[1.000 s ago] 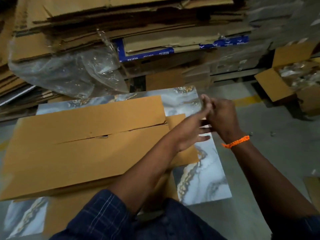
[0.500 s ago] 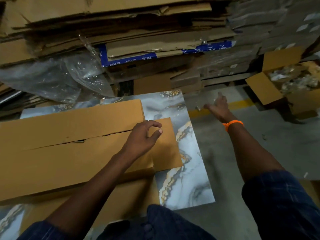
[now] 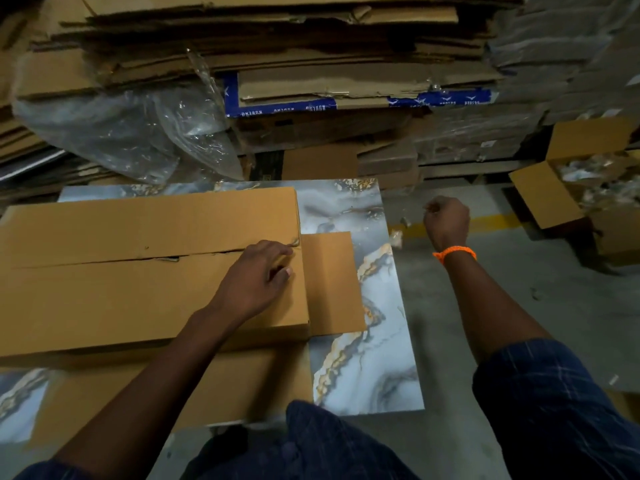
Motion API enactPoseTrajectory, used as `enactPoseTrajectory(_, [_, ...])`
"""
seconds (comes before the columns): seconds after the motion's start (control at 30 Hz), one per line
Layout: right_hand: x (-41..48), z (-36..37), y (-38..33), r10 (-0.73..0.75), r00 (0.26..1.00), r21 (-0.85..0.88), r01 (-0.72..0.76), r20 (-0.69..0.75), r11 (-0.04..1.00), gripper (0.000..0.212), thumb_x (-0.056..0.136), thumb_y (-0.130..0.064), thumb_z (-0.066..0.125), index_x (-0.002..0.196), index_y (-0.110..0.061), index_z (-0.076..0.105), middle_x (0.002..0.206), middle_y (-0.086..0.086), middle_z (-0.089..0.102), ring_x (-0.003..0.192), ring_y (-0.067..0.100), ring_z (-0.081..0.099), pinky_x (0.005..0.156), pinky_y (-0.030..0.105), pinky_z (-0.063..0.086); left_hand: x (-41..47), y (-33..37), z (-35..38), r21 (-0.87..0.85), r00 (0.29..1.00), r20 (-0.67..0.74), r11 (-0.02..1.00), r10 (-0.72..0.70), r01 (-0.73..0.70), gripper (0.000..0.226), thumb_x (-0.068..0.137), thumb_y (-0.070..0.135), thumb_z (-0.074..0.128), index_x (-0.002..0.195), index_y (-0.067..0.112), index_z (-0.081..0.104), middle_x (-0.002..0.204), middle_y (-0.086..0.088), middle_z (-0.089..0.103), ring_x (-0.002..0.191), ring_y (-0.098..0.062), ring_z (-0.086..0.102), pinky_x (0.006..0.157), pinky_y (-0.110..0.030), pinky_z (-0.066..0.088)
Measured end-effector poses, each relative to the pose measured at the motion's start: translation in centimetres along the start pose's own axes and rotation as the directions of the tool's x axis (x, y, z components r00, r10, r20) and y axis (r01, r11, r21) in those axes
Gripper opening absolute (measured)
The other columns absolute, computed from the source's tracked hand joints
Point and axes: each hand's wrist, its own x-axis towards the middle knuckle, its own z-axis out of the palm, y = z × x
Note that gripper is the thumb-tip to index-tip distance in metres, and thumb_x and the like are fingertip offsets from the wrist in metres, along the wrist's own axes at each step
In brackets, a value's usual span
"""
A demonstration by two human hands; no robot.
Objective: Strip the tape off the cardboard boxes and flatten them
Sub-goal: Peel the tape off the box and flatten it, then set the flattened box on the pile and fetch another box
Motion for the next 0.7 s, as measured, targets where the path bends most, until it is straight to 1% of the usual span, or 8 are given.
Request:
enactPoseTrajectory(0.1, [-3.8, 1.2, -3.8, -0.15, 0.973, 0.15, 0.124, 0.176, 0.981, 0.023, 0.086, -0.013, 0.063, 0.1, -0.004, 0.079, 0.098, 0.019, 0.076, 0.096, 0.032, 0.072, 0.083, 0.029, 0.052, -0.3, 0.2, 0.4, 0.17, 0.996, 0.087, 0.985, -0.016, 0.001, 0.057, 0.099, 0.035, 0.059, 0.151, 0.019, 0.042, 0.156, -0.003, 0.041, 0.142, -0.025, 0.038, 0.115, -0.035, 0.029])
enactPoseTrajectory(0.17, [-6.7, 1.8, -7.3, -0.281, 0.921, 0.34, 0.183, 0.268, 0.922, 0.015, 0.092, -0.006, 0.068, 0.103, -0.004, 0.078, 0.101, 0.013, 0.077, 0.093, 0.016, 0.071, 0.082, 0.021, 0.052, 0.0, 0.0, 0.4, 0.284, 0.978, 0.142, 0.953, -0.15, 0.104, 0.074, 0.099, 0.051, 0.053, 0.159, 0.018, 0.023, 0.163, -0.008, 0.028, 0.151, -0.029, 0.024, 0.125, -0.042, 0.014])
enactPoseTrajectory(0.23, [-9.2, 2.4, -10.4, -0.427, 0.865, 0.481, 0.265, 0.264, 0.835, 0.013, 0.093, -0.008, 0.069, 0.101, -0.008, 0.078, 0.097, 0.005, 0.077, 0.086, 0.005, 0.07, 0.079, 0.02, 0.056, 0.4, -0.4, -0.7, 0.316, 0.957, 0.149, 0.929, -0.251, 0.194, 0.089, 0.089, 0.067, 0.059, 0.156, 0.019, 0.023, 0.158, -0.009, 0.034, 0.147, -0.031, 0.029, 0.123, -0.049, 0.019])
enactPoseTrajectory(0.37, [-11.6, 2.5, -15.4, -0.561, 0.786, 0.623, 0.309, 0.258, 0.719, 0.017, 0.094, -0.008, 0.065, 0.104, -0.012, 0.078, 0.093, -0.004, 0.077, 0.089, 0.009, 0.072, 0.078, 0.029, 0.059, -0.1, -0.5, -4.1, 0.113, 0.987, -0.106, 0.984, -0.125, 0.136, 0.078, 0.095, 0.053, 0.06, 0.157, 0.019, 0.026, 0.118, -0.003, 0.068, 0.109, -0.023, 0.061, 0.093, -0.043, 0.049])
enactPoseTrajectory(0.47, [-11.6, 1.9, -17.8, -0.625, 0.718, 0.567, 0.39, 0.307, 0.725, 0.02, 0.094, -0.007, 0.065, 0.105, -0.016, 0.079, 0.096, -0.004, 0.077, 0.09, 0.004, 0.071, 0.082, 0.027, 0.058, -1.3, 0.2, -7.0, 0.046, 0.969, -0.206, 0.987, -0.139, 0.151, 0.072, 0.105, 0.035, 0.05, 0.163, 0.024, 0.009, 0.079, 0.003, 0.067, 0.07, -0.017, 0.063, 0.062, -0.038, 0.054])
enactPoseTrajectory(0.53, [-11.2, 1.6, -18.9, -0.68, 0.64, 0.481, 0.497, 0.359, 0.722, 0.019, 0.09, -0.008, 0.069, 0.102, -0.018, 0.081, 0.098, -0.004, 0.078, 0.092, 0.004, 0.07, 0.086, 0.029, 0.057, -2.1, 0.8, -9.3, 0.106, 0.97, -0.073, 0.965, -0.233, 0.24, 0.06, 0.104, 0.031, 0.051, 0.158, 0.027, 0.027, 0.099, 0.0, 0.07, 0.084, -0.017, 0.064, 0.072, -0.039, 0.056])
enactPoseTrajectory(0.6, [-10.8, 1.7, -19.7, -0.74, 0.561, 0.388, 0.631, 0.371, 0.672, 0.027, 0.086, -0.013, 0.075, 0.112, -0.018, 0.078, 0.109, 0.0, 0.077, 0.099, 0.014, 0.069, 0.091, 0.04, 0.055, -3.4, 1.3, -10.9, 0.117, 0.924, 0.189, 0.942, -0.332, 0.314, 0.047, 0.099, 0.034, 0.061, 0.145, 0.029, 0.049, 0.125, 0.001, 0.066, 0.106, -0.014, 0.062, 0.089, -0.035, 0.053])
enactPoseTrajectory(0.7, [-10.3, 2.7, -20.8, -0.79, 0.483, 0.269, 0.759, 0.377, 0.593, 0.09, 0.079, -0.025, 0.084, 0.155, -0.021, 0.036, 0.149, 0.011, 0.051, 0.134, 0.03, 0.049, 0.109, 0.044, 0.044, -7.2, 1.3, -10.3, 0.174, 0.78, 0.529, 0.943, -0.333, 0.285, 0.082, 0.088, 0.056, 0.07, 0.157, 0.035, 0.031, 0.155, 0.008, 0.043, 0.135, -0.017, 0.047, 0.111, -0.033, 0.04])
